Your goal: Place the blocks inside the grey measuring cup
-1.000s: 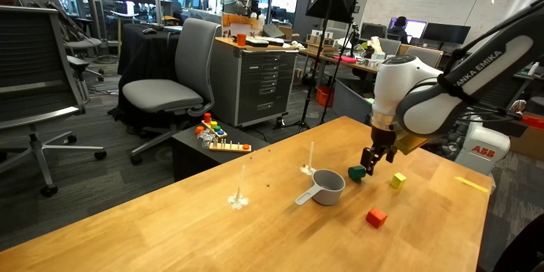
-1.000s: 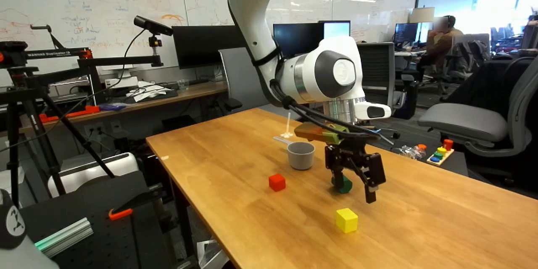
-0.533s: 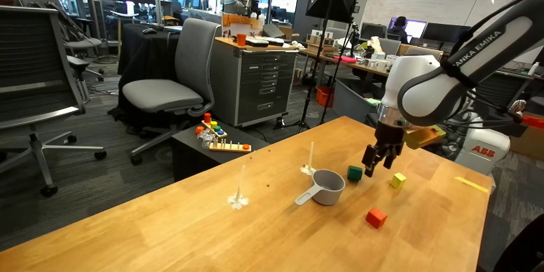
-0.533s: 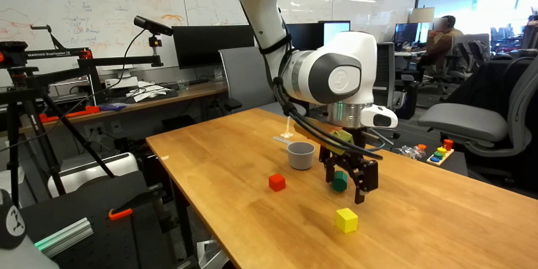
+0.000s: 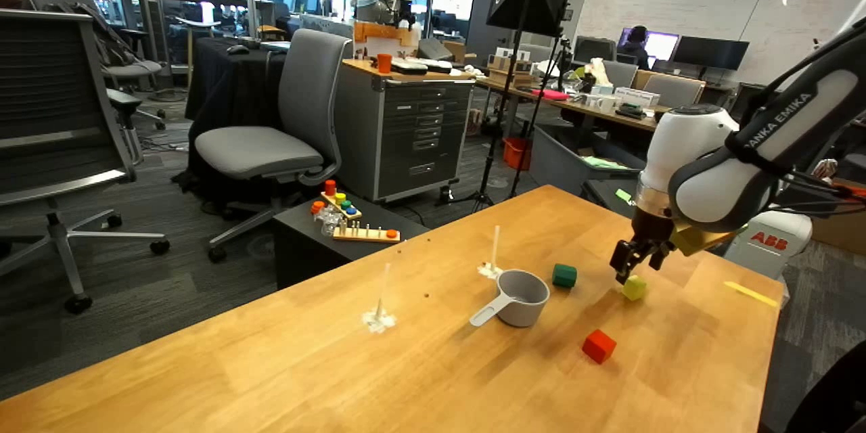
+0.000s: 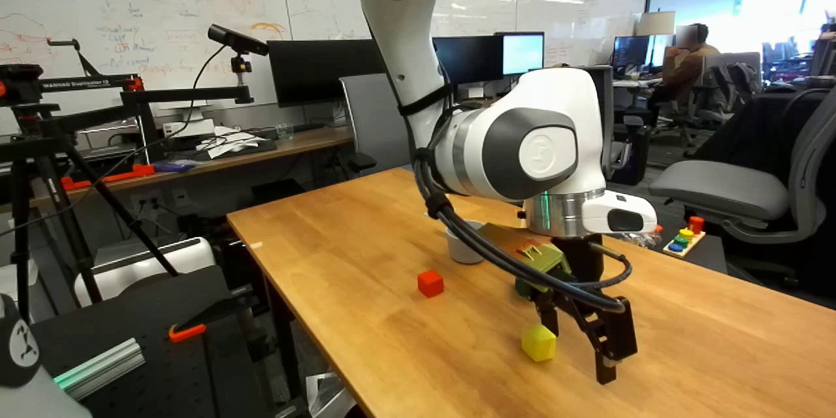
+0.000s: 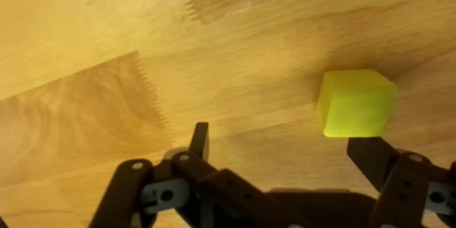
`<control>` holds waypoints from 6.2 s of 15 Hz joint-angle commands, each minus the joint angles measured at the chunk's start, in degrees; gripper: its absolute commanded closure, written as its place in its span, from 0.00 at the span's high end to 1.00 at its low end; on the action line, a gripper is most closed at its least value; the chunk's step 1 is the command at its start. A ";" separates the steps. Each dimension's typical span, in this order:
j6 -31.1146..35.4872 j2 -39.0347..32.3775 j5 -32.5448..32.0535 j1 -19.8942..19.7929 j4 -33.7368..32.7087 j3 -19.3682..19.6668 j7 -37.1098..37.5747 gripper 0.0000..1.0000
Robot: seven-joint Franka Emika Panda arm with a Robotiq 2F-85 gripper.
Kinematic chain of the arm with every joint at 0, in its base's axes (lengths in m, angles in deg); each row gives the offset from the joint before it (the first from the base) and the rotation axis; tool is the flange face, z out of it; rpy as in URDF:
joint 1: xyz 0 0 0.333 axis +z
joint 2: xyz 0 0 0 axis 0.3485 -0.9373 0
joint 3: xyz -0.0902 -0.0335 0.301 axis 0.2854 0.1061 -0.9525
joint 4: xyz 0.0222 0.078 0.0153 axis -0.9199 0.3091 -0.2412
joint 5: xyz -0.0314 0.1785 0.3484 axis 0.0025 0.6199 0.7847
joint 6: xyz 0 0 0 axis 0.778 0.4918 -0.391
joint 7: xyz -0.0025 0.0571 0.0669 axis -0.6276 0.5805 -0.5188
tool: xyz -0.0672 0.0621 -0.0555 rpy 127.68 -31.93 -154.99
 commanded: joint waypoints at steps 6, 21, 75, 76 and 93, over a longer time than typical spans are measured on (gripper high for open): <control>7.75 0.67 -0.08 3.02 4.23 1.30 1.98 1.00; 7.44 -0.19 2.75 5.31 4.68 1.24 4.68 0.27; 11.80 3.97 -28.65 5.34 5.76 4.20 -14.84 0.27; 11.95 4.01 -28.11 4.18 5.87 3.17 -16.37 0.18; 8.47 4.42 -25.67 -1.16 4.38 -2.06 -23.33 0.87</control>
